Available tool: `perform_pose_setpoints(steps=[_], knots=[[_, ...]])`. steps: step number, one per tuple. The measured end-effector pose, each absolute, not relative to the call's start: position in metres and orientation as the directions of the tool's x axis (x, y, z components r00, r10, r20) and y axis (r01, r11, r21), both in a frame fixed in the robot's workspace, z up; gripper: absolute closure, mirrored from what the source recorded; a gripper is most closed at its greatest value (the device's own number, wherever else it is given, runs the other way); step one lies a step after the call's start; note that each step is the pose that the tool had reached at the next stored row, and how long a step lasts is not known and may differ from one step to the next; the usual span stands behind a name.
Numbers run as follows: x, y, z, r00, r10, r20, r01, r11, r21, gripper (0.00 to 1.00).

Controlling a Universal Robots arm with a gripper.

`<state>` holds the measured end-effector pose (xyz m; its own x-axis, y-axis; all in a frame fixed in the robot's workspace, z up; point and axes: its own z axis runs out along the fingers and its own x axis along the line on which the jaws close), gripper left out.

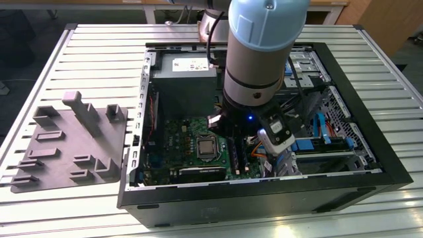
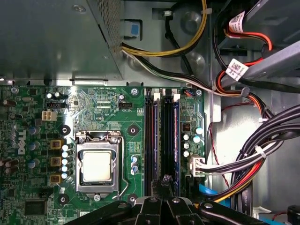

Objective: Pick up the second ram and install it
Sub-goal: 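Press down the second ram until it locks into place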

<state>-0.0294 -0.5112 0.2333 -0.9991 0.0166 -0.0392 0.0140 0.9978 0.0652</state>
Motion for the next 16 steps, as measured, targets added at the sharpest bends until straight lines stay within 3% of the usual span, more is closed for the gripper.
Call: perform_pose_setpoints(steps=[16], knots=[[-0.029, -0.523, 0.233, -0.999, 0.017, -0.039, 0.014, 0.998, 0.065, 0.89]])
